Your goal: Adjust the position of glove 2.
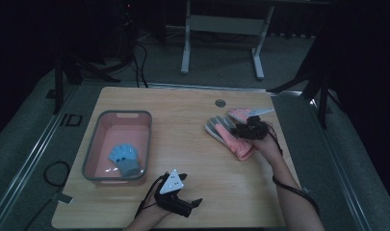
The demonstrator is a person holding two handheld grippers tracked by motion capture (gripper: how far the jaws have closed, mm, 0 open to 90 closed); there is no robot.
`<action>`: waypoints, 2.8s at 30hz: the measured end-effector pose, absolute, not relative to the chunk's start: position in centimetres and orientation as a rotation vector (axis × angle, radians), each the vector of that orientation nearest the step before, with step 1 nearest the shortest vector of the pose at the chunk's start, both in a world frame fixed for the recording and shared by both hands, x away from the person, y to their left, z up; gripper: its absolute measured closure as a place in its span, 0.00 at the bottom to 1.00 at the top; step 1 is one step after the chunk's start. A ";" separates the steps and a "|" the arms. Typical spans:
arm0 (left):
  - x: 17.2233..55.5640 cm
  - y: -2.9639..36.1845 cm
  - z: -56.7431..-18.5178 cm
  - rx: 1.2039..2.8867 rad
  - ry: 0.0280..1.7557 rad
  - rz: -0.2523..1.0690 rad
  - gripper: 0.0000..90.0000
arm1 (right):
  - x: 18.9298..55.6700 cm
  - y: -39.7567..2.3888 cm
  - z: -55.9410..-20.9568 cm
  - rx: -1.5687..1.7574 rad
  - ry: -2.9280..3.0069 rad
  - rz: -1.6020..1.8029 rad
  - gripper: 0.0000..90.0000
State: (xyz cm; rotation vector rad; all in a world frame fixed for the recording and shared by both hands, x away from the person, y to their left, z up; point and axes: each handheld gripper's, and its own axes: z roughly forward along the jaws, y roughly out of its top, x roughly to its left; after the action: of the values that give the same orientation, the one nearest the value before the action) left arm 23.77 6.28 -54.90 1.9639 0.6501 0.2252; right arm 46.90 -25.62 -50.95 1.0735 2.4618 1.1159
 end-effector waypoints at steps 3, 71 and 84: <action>23.7 6.1 -55.0 1.979 0.641 0.229 0.02 | 47.4 -25.1 -52.3 1.070 2.489 1.036 0.64; 23.7 7.3 -55.4 1.906 0.687 0.368 0.02 | 36.1 -22.4 -48.1 1.419 2.007 1.137 0.67; 23.6 7.4 -55.5 1.918 0.681 0.356 0.02 | 40.4 -32.8 -46.6 1.181 2.108 1.158 0.66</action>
State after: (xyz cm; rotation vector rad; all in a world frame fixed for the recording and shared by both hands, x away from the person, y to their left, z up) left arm 23.63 7.41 -55.51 1.9181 0.6809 0.3564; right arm 40.38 -32.75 -46.59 1.1815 2.1084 1.1580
